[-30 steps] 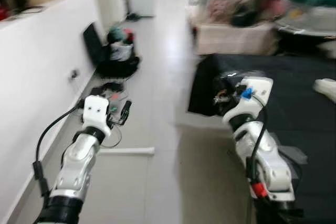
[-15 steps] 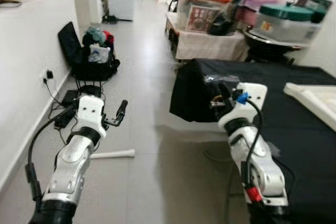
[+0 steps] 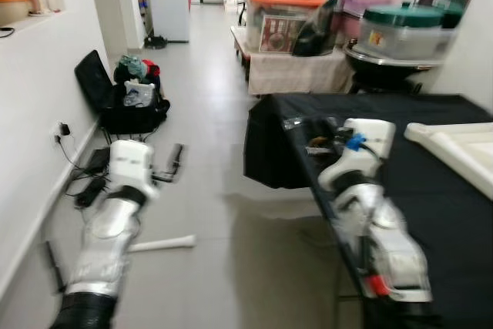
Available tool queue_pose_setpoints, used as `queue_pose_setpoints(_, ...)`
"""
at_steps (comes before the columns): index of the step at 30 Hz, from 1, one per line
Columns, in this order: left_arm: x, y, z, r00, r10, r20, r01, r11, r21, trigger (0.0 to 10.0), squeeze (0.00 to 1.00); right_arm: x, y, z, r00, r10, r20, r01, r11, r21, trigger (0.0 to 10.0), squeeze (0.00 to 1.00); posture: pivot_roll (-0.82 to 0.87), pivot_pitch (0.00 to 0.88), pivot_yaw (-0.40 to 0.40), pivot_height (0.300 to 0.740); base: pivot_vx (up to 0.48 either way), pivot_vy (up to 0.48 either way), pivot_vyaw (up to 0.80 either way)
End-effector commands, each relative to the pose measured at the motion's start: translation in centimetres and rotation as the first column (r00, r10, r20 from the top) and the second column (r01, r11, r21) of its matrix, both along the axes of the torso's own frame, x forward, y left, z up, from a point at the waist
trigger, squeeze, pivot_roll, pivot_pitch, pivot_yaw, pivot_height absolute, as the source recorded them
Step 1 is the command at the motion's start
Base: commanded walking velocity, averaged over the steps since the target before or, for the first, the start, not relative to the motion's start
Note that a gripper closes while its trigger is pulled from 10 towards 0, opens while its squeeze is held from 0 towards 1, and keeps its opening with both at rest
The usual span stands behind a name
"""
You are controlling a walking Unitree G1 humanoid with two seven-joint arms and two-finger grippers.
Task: Building children table
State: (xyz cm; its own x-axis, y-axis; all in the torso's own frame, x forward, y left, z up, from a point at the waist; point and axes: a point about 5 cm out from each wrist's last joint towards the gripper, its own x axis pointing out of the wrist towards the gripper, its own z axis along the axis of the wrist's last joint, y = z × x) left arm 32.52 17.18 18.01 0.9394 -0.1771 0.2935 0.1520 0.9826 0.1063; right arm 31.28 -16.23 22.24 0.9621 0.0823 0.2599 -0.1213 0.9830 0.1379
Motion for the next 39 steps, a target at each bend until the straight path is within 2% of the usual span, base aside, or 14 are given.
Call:
queue_pose_setpoints(1,-0.12,1.16,-0.28,0.999,0.033,-0.015,-0.033,0.999,-0.002,10.0,0.0,0.11,1.04,-0.1,0.999,0.038,-0.004,-0.038,0.999,0.005,10.0,0.0,0.09,0.0,-0.074,0.74,0.251,0.0,0.0)
queue_pose_setpoints(6,-0.06,1.11,-0.22,0.999,0.03,-0.011,-0.03,1.0,-0.002,10.0,0.0,0.12,1.39,0.09,0.998,0.055,0.008,-0.055,0.997,-0.05,10.0,0.0,0.09,0.0,-0.073,0.74,0.251,0.0,0.48)
queue_pose_setpoints(11,0.0,0.99,-0.11,1.0,0.026,-0.006,-0.026,1.0,-0.001,10.0,0.0,0.25,1.35,0.04,0.999,0.052,-0.001,-0.052,0.998,-0.032,10.0,0.0,0.1,0.0,-0.075,0.74,0.242,0.0,0.16)
queue_pose_setpoints(12,0.02,0.98,-0.1,1.0,0.025,-0.006,-0.025,1.0,-0.001,10.0,0.0,0.29,1.41,-0.02,0.999,0.053,-0.003,-0.053,0.997,-0.056,10.0,0.0,0.1,0.0,-0.074,0.74,0.0,0.0,0.8)
queue_pose_setpoints(16,0.05,0.89,-0.13,1.0,0.023,-0.007,-0.023,1.0,-0.002,10.0,0.0,0.23,1.47,-0.1,0.998,0.061,-0.002,-0.061,0.998,-0.026,10.0,0.0,0.09,0.0,-0.075,0.74,0.0,0.0,0.7)
queue_pose_setpoints(26,0.06,0.88,-0.15,1.0,0.022,-0.008,-0.022,1.0,-0.002,10.0,0.0,0.26,1.43,-0.19,0.998,0.059,-0.01,-0.059,0.998,-0.035,10.0,0.0,0.09,0.0,-0.076,0.74,0.0,0.0,0.41)
queue_pose_setpoints(29,0.1,0.85,-0.13,1.0,0.018,-0.006,-0.018,1.0,-0.005,10.0,0.0,0.35,1.6,-0.33,0.998,0.062,-0.016,-0.063,0.995,-0.083,10.0,0.0,0.1,0.0,-0.078,0.74,0.191,0.0,0.8)
queue_pose_setpoints(32,0.11,0.81,-0.1,1.0,0.016,-0.005,-0.016,1.0,-0.006,10.0,0.0,0.36,1.62,-0.3,0.998,0.064,-0.012,-0.065,0.996,-0.065,10.0,0.0,0.1,0.0,-0.078,0.74,0.16,0.0,0.8)
queue_pose_setpoints(39,0.11,0.81,-0.06,1.0,0.014,-0.003,-0.015,1.0,-0.009,10.0,0.0,0.44,1.28,-0.42,0.999,0.048,-0.022,-0.049,0.998,-0.034,10.0,0.0,0.1,0.0,-0.075,0.74,0.241,0.0,0.0)
